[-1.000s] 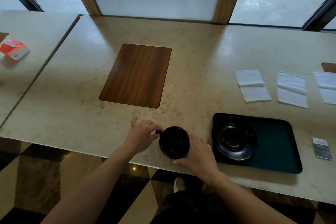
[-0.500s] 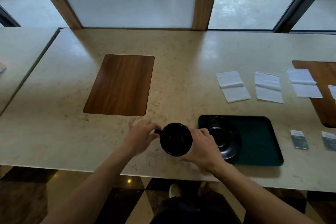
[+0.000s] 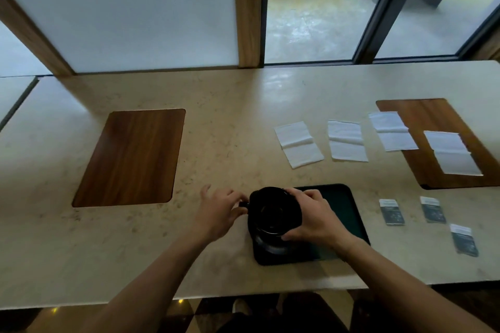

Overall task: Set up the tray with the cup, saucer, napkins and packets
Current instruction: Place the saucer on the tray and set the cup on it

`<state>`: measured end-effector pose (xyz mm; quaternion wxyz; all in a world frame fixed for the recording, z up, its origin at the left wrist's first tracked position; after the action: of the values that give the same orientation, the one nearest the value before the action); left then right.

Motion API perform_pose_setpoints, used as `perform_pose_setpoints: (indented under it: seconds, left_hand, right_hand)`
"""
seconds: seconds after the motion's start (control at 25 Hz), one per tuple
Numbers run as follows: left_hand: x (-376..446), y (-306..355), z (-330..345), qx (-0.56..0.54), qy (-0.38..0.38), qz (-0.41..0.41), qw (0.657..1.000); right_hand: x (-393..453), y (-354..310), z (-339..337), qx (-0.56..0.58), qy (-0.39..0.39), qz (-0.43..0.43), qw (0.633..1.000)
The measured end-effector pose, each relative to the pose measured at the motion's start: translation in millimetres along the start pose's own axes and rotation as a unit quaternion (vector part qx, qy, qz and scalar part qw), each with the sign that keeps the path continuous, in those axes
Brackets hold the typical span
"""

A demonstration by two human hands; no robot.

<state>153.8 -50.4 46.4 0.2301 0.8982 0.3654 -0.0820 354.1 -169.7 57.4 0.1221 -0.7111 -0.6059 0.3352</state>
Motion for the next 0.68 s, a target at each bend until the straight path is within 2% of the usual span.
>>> perform_pose_setpoints:
  seconds: [0.36,0.68]
  left_hand:
    - [6,10,31,-0.006,-0.017,-0.036,0.999]
    - [2,13,33,-0.021,-0.011,-0.036,0.999]
  right_hand:
    - [6,35,-1,0.024,-0.105,0.001,0.994]
    - [8,46,5,0.039,-0.124,0.003,0.992]
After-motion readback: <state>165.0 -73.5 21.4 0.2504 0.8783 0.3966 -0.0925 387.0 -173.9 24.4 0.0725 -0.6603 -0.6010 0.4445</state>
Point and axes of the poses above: each hand's wrist, its own x-axis towards the middle knuckle, its own z-axis out of the palm, y = z × x, the point moved 3 cm from there along x, towards the middle knuckle, and after that the axes turned 12 degrees about -y, right-handed, at the moved point
